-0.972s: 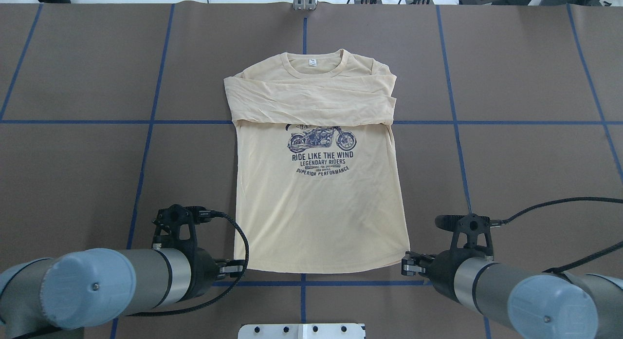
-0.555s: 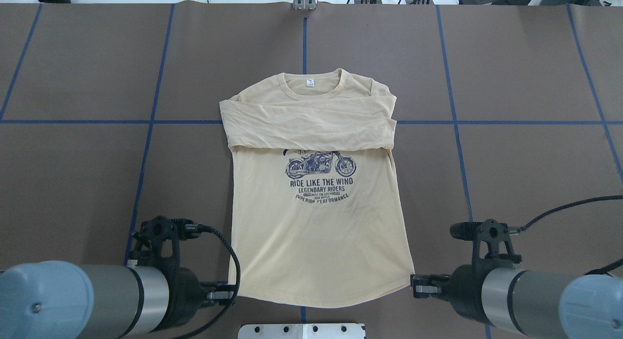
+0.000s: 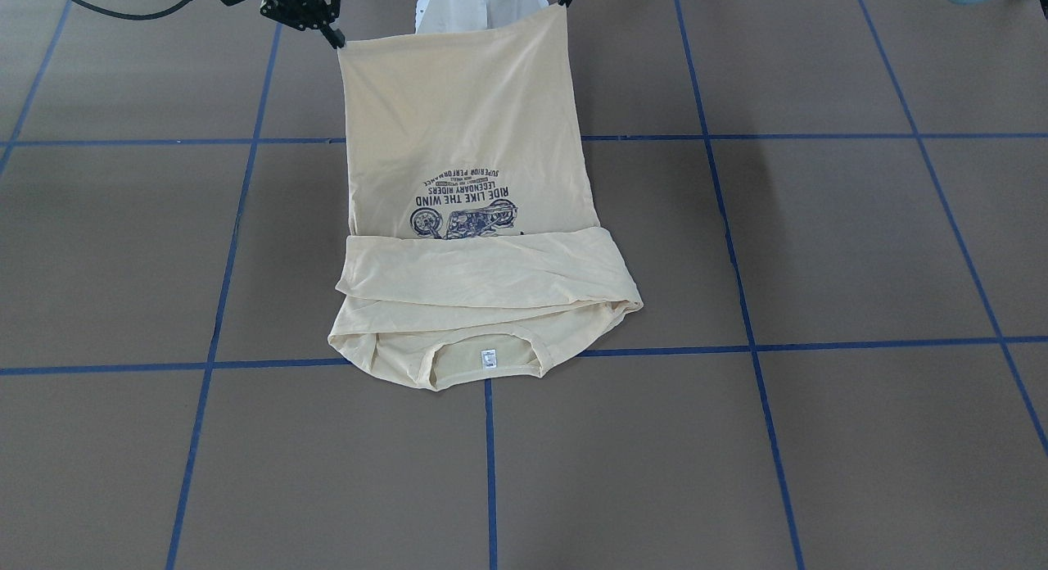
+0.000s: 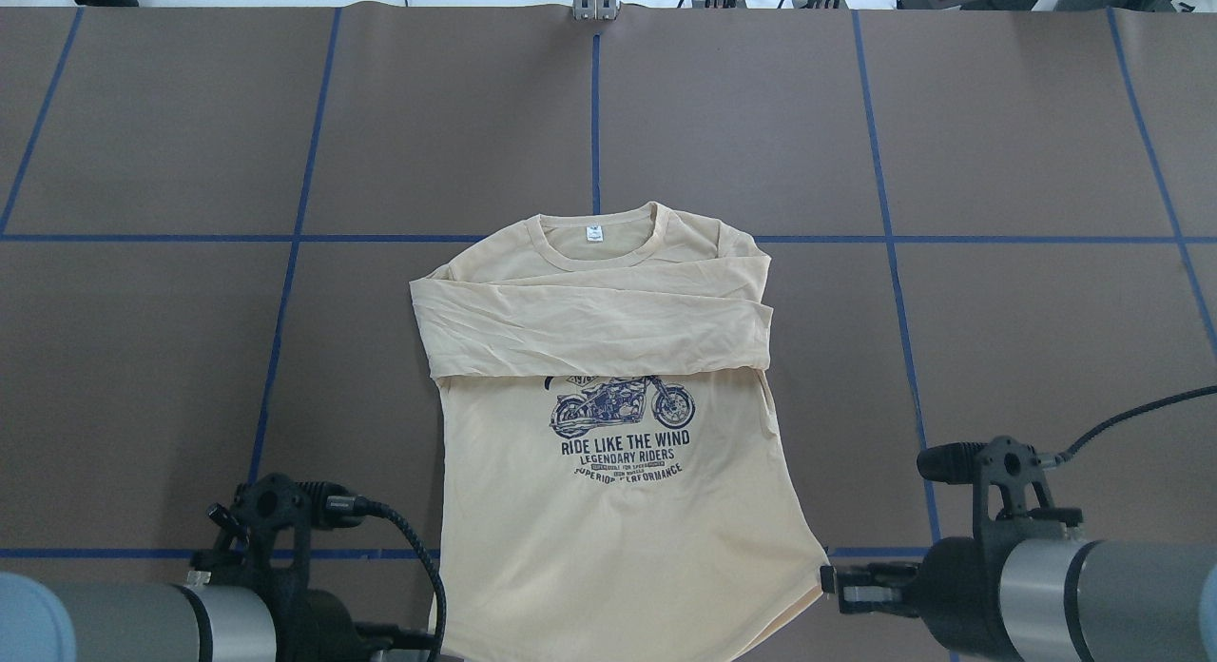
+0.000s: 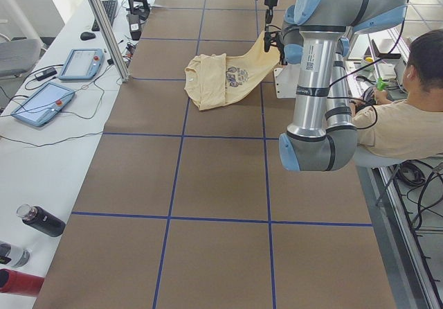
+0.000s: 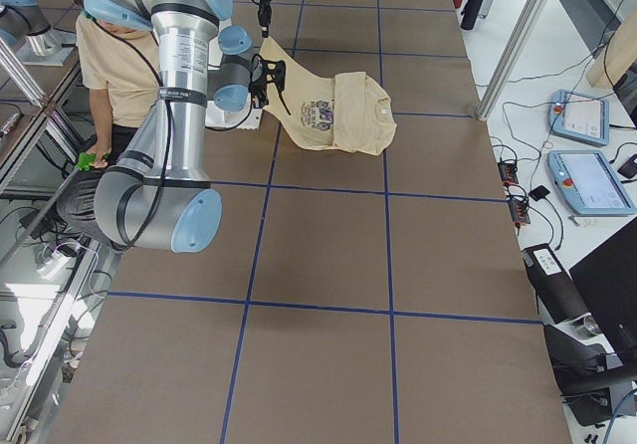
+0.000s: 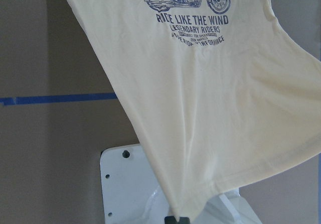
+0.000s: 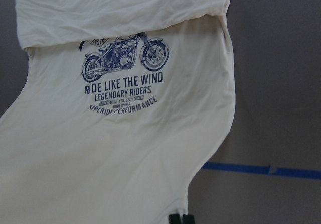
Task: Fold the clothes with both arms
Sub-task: 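Lift the hem with both grippers and carry it toward the collar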
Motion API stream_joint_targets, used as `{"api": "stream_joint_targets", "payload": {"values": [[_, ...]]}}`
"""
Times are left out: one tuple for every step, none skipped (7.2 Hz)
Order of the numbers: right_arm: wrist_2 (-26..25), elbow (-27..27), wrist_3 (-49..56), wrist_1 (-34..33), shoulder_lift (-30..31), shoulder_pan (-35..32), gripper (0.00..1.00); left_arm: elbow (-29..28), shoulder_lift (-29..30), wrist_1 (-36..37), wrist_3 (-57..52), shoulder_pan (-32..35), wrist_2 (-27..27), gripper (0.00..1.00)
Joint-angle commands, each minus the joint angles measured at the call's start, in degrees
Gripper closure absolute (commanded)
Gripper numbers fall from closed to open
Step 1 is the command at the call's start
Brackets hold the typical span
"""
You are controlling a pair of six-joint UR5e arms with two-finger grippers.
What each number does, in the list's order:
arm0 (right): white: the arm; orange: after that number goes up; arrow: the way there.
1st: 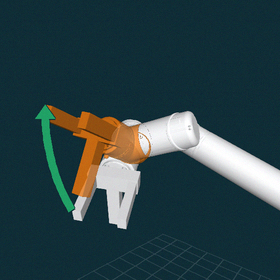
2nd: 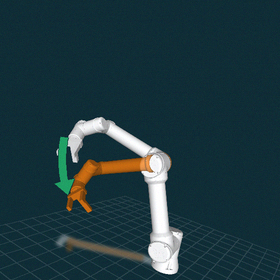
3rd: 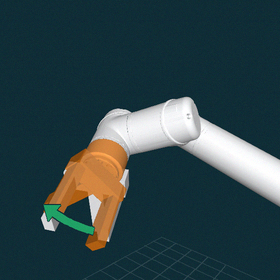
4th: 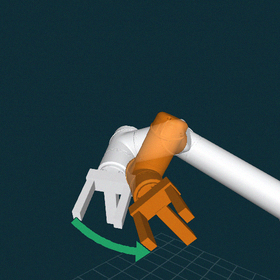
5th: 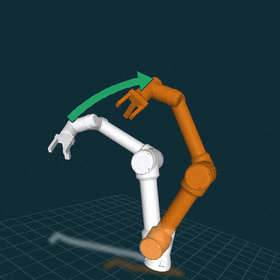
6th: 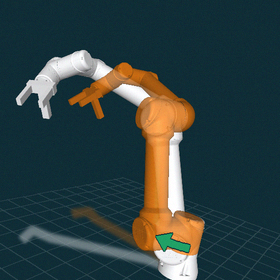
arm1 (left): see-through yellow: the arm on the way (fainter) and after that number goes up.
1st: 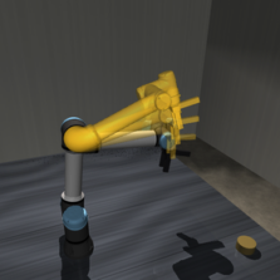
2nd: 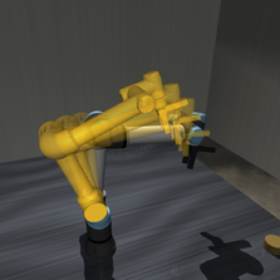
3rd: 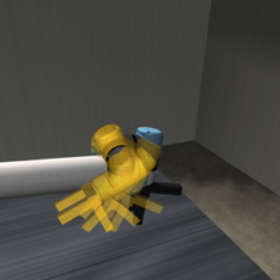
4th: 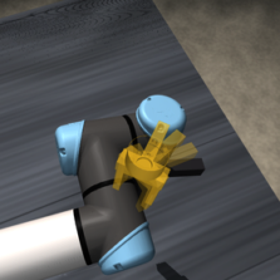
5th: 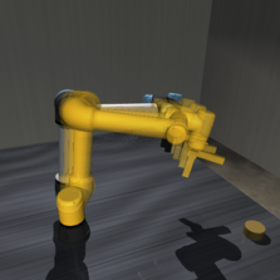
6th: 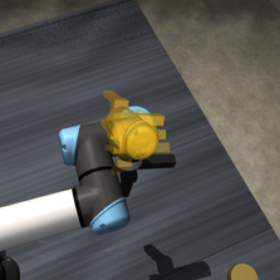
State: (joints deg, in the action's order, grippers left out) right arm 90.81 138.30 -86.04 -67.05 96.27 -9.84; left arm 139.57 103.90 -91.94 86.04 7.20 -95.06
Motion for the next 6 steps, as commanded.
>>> {"api": "stream_joint_targets", "payload": {"values": [[0.0,-9.9,0.0,0.0,-8.0,-9.4,1.0,-8.8,1.6,-0.3,-0.6,9.3,0.3,1.0],[0.1,-12.3,0.0,-0.1,-10.2,-13.9,1.0,-11.7,2.8,-0.4,-0.6,12.2,1.8,1.0],[0.4,-13.9,0.1,-0.3,-12.0,-18.1,1.0,-12.8,3.3,-0.5,-0.6,14.7,2.8,1.0],[0.5,-16.8,0.2,-0.2,-14.9,-21.2,1.0,-12.8,4.9,-0.5,-0.5,17.3,2.8,1.0],[0.0,-19.4,0.2,-0.2,-18.1,-22.8,1.0,-12.8,5.7,-0.5,-0.4,19.1,2.8,1.0],[-0.1,-21.6,0.2,-0.3,-20.9,-23.7,1.0,-13.2,6.4,-0.5,-0.3,20.6,2.9,1.0]]}}
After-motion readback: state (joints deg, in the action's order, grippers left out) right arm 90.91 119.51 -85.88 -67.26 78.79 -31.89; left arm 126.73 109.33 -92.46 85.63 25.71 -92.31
